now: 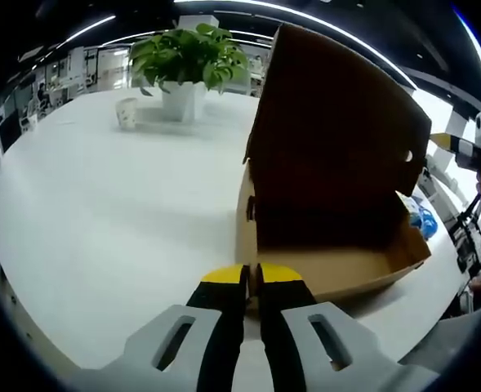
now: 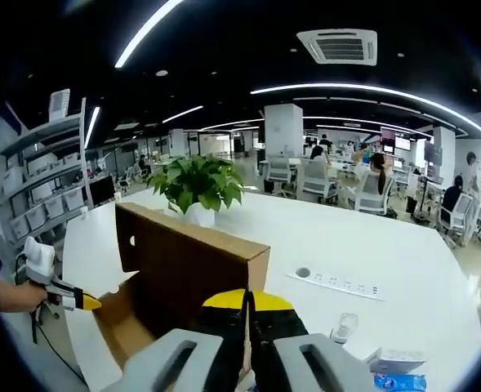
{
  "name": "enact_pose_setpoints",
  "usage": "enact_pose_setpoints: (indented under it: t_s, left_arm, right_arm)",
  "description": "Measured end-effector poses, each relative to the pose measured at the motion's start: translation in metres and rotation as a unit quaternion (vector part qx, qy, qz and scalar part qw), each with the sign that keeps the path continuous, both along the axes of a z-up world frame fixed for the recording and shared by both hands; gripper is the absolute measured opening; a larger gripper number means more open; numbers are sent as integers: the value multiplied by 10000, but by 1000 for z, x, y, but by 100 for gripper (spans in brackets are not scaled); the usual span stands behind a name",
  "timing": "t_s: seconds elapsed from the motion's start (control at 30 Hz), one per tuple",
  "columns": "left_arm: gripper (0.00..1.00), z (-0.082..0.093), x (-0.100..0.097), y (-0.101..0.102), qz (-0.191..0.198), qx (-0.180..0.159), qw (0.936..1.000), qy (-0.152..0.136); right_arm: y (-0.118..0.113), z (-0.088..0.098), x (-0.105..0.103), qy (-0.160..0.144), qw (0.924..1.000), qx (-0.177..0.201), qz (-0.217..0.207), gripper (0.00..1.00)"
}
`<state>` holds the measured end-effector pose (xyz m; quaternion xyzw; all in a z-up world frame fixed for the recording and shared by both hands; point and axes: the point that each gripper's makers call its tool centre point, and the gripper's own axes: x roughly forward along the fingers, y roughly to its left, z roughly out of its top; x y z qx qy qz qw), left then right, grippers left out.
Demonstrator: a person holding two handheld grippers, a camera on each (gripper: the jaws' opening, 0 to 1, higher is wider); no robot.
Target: Operate the shoe box by opening the lid, removing the specified soft item, and placing it in the target area until the item is outside and the box remains undamaged.
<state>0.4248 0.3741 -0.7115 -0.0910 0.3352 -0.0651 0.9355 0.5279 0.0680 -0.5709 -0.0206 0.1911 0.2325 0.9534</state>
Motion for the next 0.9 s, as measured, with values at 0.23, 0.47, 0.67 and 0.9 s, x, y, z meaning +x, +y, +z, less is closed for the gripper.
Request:
enact_pose_setpoints:
  t_s: [0.23,0.47,0.67,0.9]
  left_arm:
    - [3,0,0,0,5,-33,10000,11]
    - [4,0,1,1,10,-118,9999,41]
    - [4,0,1,1,-1,-177,9998,71]
    - [4,0,4,1,-64,-154,9998,110]
  right_arm:
    - [1,0,-8,-6,10000,-2,8,0]
    - [3,-1,-16,-17,10000,-8,26,0]
    - [3,-3,-23,-66,10000,-16,13,0]
    - [3,-5,-33,-88,10000,-27,10,0]
